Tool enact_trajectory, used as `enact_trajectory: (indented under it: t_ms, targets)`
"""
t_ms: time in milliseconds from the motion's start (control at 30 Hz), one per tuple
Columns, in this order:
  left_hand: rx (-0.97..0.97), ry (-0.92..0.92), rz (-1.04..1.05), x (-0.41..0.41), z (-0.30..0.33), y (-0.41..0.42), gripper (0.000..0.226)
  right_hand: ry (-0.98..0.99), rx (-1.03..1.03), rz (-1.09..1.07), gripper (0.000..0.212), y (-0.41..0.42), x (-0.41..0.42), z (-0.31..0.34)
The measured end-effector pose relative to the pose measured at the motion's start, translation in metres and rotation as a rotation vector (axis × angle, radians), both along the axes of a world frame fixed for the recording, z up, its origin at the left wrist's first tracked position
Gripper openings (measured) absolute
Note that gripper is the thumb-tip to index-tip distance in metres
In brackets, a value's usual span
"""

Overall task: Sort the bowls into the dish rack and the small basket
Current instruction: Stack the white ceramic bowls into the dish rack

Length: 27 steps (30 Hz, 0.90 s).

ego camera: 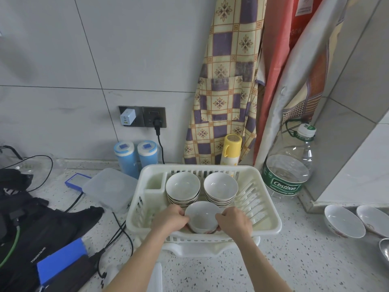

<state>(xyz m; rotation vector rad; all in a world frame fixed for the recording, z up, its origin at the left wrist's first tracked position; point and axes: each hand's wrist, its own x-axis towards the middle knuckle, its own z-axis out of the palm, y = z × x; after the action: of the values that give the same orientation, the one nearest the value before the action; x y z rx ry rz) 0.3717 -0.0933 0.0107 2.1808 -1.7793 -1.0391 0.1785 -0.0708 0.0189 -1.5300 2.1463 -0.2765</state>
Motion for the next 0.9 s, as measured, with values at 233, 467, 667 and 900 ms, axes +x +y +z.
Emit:
enact_trajectory:
  t_ms: [233, 467, 667, 900]
  targets:
    - [0.001, -0.097, -0.063, -0.003, -0.007, -0.001, 0.025, 0.063, 0.04, 0.052, 0.009, -0.004, 0.002, -0.006]
    - [-0.091, -0.146, -0.062, -0.005, -0.01, 0.003, 0.021, 0.105, 0.026, 0.049, 0.005, -0.004, 0.002, -0.008]
    - [-0.093, -0.177, -0.071, -0.005, -0.012, 0.002, 0.022, 0.145, 0.026, 0.059, 0.021, -0.006, 0.001, -0.013]
    - [-0.071, -0.224, -0.085, -0.004, -0.012, 0.001, 0.02, 0.145, 0.057, 0.077, 0.022, -0.005, 0.002, -0.012]
